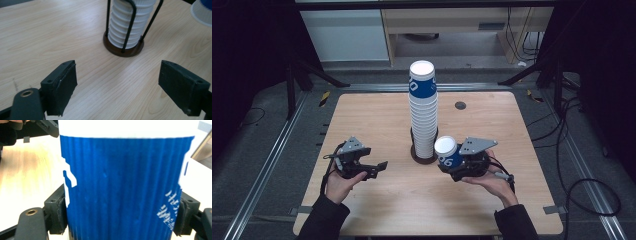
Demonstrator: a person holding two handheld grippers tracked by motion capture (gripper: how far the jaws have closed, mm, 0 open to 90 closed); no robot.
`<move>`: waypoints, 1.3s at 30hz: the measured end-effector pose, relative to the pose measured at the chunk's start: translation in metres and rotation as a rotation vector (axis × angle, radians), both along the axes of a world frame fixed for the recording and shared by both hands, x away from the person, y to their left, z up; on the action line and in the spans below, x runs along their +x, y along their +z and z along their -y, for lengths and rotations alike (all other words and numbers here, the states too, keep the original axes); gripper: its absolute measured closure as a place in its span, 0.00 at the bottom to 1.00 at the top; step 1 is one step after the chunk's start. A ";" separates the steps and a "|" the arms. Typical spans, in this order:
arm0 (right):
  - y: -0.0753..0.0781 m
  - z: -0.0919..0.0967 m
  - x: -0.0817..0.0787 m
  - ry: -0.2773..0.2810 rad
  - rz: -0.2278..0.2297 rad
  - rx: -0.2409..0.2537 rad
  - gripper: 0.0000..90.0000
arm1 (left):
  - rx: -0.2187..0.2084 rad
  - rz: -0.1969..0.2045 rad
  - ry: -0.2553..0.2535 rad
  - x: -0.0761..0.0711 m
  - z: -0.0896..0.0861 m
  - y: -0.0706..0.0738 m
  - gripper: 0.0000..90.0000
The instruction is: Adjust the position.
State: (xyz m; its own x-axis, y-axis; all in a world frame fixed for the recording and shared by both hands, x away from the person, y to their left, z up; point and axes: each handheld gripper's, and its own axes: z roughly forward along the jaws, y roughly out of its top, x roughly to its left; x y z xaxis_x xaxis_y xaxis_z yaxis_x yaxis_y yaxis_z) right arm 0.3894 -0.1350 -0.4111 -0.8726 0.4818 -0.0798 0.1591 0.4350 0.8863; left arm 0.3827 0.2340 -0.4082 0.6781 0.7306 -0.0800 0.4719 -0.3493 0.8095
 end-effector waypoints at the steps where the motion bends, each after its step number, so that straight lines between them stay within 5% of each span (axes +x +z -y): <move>1: -0.001 -0.003 0.000 0.011 0.000 -0.009 0.22 | -0.002 -0.002 -0.016 -0.001 0.004 0.000 0.16; 39: -0.041 -0.060 0.000 0.185 -0.066 -0.137 0.23 | -0.011 -0.001 -0.230 -0.025 0.042 -0.003 0.16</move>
